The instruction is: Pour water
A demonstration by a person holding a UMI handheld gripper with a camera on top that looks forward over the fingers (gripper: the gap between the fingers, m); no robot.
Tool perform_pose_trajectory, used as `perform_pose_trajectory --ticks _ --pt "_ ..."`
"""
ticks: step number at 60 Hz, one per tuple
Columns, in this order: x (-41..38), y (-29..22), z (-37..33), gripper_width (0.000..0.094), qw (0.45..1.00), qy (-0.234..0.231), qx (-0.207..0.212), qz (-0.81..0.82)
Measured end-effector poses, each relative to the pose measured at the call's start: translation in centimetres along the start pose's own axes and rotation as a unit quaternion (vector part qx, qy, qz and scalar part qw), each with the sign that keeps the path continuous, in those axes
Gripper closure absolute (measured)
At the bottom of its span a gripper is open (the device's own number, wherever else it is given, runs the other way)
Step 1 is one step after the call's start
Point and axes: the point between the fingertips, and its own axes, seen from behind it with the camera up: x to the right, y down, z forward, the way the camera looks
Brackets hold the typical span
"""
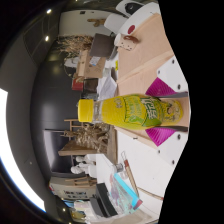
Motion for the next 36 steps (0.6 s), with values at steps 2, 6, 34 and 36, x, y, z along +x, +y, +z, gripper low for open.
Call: perform_pose_trajectory --ticks 2,6,34,36 --pt "0.1 0.0 0.1 0.0583 1.000 0.001 -0.001 0.002" --pt "0.1 0.0 0.1 0.0654 1.000 0.001 -0.005 0.003" --pt "2.5 -16.2 0.9 0.0658 0.973 -0.105 0.056 0.195" --pt "3.7 -17.9 1.3 0.0659 0.963 -0.120 0.060 0.236"
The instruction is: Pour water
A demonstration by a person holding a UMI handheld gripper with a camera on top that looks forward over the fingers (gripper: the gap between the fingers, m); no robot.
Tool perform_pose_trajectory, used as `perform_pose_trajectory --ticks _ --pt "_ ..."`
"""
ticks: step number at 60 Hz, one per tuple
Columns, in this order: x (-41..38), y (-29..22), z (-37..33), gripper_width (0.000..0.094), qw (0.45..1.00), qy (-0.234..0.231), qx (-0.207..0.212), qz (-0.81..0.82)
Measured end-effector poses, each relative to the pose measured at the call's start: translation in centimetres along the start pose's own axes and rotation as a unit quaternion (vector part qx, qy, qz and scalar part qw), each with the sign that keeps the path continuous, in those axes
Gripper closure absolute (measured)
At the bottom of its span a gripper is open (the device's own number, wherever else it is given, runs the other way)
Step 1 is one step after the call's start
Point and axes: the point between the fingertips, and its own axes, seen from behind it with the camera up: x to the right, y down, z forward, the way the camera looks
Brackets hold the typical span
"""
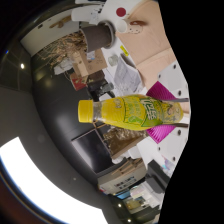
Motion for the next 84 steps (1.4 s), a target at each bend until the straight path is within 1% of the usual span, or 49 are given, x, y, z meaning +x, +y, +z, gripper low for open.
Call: perform_pose_trajectory --ticks 5,7,14,18,22,31,35,38,47,50,54,59,62,65,70,73,78,84 --pt "1.1 -4.4 1.0 0.0660 0.992 -0.030 0.008 0.119" --pt "2.6 -5.8 1.7 0.0660 0.985 -0.040 0.011 0.169" --pt "7.9 -9.5 3.2 0.0661 0.936 -0.066 0.010 0.346" --pt "11.9 -9.9 4.6 0.0661 0.898 -0.066 0.008 0.434" --pt "15.5 -9.3 5.7 0.0662 0.860 -0.061 -0.002 0.507" --pt "19.9 -7.9 6.9 0.0660 0.762 -0.067 -0.018 0.644" --pt "21.0 -7.2 7.6 0.0659 0.736 -0.069 -0.022 0.673" --pt "21.6 -7.1 7.3 0.0661 0.727 -0.069 -0.027 0.682" --pt "21.2 -7.3 7.6 0.0661 0.728 -0.077 -0.046 0.679" --pt "21.1 -7.7 7.5 0.0662 0.738 -0.078 -0.055 0.669" --pt "20.6 -8.3 7.4 0.0660 0.782 -0.072 -0.070 0.615" --pt "20.5 -10.6 6.9 0.0660 0.852 -0.070 -0.070 0.514" --pt "20.8 -13.1 6.5 0.0661 0.896 -0.067 -0.055 0.436" --pt "21.8 -16.5 5.3 0.0659 0.934 -0.067 -0.030 0.350" --pt "23.7 -21.5 4.7 0.0659 0.980 -0.037 0.019 0.197" --pt "25.4 -24.1 3.9 0.0659 0.992 -0.019 0.043 0.118" --pt "29.2 -26.9 2.1 0.0657 0.997 0.027 0.079 -0.003" --pt "36.3 -27.3 1.5 0.0655 0.984 0.109 0.081 -0.119"
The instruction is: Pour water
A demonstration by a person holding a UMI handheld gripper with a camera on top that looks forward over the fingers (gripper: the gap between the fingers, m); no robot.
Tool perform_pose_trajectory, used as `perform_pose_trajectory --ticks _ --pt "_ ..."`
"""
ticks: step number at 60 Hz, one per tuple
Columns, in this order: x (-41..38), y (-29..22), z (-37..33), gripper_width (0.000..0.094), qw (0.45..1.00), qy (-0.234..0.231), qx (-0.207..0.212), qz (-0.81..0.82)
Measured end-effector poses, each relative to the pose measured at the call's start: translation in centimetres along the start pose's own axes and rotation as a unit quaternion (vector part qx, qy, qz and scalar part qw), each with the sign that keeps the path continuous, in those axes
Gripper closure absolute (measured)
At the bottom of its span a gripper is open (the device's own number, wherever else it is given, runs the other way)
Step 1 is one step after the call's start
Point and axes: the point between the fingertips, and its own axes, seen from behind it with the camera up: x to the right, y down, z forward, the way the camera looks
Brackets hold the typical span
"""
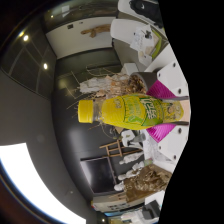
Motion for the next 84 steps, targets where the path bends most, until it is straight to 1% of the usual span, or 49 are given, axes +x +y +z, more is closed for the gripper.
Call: perform_pose_trajectory --ticks 3,10,11,20,31,32,33,36,39,42,45,46,49,51,54,64,75,84 --pt "2.6 2.2 -0.2 0.0657 0.999 0.024 -0.004 -0.045" --pt "8.1 7.7 1.0 0.0657 0.993 0.063 -0.049 -0.090" --pt "8.4 9.0 1.0 0.0657 0.992 0.065 -0.052 -0.093" --pt "11.6 14.8 1.2 0.0657 0.987 0.079 -0.089 -0.104" --pt "13.6 20.2 0.4 0.0650 0.983 0.092 -0.123 -0.101" --pt "13.5 19.8 0.4 0.0647 0.985 0.090 -0.109 -0.101" --pt "13.5 19.9 0.3 0.0638 0.985 0.090 -0.105 -0.100" --pt "13.5 19.9 0.3 0.0597 0.986 0.092 -0.104 -0.097" --pt "13.5 19.9 0.1 0.0537 0.986 0.093 -0.102 -0.092" --pt "13.7 19.9 0.2 0.0480 0.986 0.095 -0.107 -0.088" --pt "13.9 20.2 -0.1 0.0424 0.983 0.102 -0.124 -0.084" --pt "14.0 20.4 -0.3 0.0375 0.982 0.105 -0.132 -0.083" --pt "14.1 20.5 -1.0 0.0153 0.979 0.116 -0.149 -0.081" --pt "14.0 20.0 -1.8 0.0066 0.977 0.121 -0.154 -0.082" --pt "13.2 18.5 -3.1 0.0083 0.977 0.122 -0.148 -0.088" --pt "9.8 15.6 -9.9 0.0077 0.972 0.135 -0.170 -0.090" --pt "4.7 13.1 -20.7 0.0073 0.966 0.138 -0.188 -0.111" --pt "0.8 12.2 -29.0 0.0074 0.963 0.136 -0.196 -0.127"
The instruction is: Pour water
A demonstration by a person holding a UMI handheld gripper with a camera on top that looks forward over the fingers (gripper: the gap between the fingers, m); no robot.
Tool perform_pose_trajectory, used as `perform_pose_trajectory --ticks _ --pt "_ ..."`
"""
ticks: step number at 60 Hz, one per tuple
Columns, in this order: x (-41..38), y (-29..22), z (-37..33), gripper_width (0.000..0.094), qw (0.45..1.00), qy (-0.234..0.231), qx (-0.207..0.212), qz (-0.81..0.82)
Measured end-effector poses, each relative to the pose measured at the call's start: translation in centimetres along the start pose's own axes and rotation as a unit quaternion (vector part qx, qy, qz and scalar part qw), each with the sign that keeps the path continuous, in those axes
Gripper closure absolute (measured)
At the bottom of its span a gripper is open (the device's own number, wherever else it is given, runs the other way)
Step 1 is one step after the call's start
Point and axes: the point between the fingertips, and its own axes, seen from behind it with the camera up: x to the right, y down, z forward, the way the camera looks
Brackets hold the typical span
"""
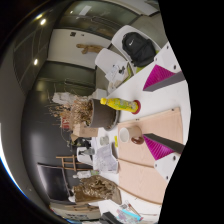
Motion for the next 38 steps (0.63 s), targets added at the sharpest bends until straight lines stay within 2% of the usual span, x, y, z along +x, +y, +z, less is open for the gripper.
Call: perform_pose_trajectory --ticks 17,25,38 --pt "-2.0 2.7 -10.5 0.0078 1.000 0.002 -0.006 -0.010" --pt "-2.6 2.8 -12.6 0.0078 1.000 0.000 -0.001 -0.004" --pt "-1.6 4.2 -13.1 0.0078 1.000 0.020 -0.017 -0.016"
